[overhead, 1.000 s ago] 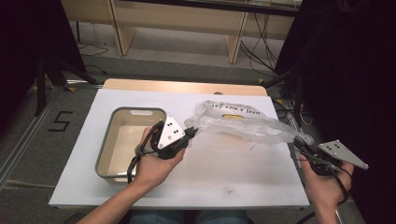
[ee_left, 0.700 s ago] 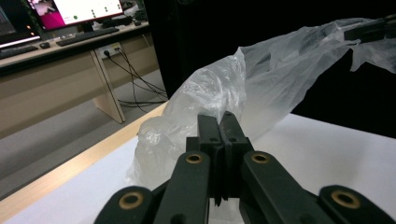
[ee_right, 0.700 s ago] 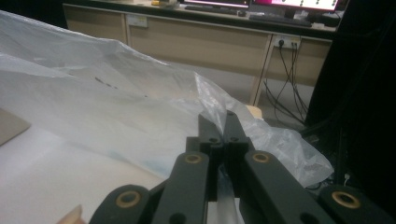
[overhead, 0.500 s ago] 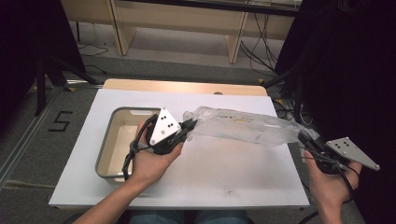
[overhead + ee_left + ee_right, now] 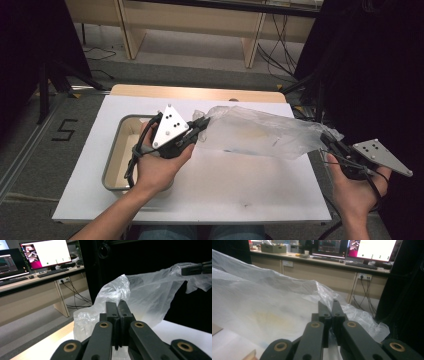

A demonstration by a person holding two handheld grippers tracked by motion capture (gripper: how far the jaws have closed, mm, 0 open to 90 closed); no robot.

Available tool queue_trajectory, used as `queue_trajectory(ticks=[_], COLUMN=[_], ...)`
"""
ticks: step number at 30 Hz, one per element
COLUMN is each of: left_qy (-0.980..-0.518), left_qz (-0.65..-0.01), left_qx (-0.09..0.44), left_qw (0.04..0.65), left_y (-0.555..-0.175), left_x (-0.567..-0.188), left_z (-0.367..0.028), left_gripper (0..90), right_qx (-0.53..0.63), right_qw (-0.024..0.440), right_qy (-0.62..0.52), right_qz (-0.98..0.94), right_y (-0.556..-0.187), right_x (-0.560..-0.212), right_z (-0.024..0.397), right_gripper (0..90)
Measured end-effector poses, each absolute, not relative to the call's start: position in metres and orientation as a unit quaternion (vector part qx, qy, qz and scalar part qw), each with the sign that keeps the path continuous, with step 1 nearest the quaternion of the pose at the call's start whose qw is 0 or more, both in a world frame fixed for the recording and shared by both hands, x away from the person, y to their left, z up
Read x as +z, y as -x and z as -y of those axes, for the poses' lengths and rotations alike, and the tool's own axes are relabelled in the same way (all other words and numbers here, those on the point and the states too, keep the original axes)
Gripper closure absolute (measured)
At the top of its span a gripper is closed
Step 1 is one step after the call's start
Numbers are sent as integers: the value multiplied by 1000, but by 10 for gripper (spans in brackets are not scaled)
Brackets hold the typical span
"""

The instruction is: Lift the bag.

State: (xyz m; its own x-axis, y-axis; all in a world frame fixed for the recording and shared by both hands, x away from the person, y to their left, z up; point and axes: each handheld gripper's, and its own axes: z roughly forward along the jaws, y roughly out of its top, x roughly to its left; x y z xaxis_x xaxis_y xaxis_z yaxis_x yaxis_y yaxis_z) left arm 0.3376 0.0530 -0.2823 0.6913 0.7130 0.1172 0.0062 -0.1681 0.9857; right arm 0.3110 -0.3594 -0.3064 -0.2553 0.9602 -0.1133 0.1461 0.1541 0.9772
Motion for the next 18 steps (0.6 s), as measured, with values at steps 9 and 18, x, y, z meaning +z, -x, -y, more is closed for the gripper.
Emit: queue_trajectory(ticks=[9,18], left_qy=[-705,-726], left_qz=[-280,-313], left_qx=[303,293], left_qw=[577,538], left_y=[-362,-396], left_x=[-285,-307], left_z=[-53,-42], left_gripper=[896,896], right_qx=[476,457], right_qw=[427,417], right_qy=[-440,-455], right_qz=[-631,-640], right_y=[-330,-355], right_x=[-304,-321], right_z=[356,351], right_gripper=[900,900])
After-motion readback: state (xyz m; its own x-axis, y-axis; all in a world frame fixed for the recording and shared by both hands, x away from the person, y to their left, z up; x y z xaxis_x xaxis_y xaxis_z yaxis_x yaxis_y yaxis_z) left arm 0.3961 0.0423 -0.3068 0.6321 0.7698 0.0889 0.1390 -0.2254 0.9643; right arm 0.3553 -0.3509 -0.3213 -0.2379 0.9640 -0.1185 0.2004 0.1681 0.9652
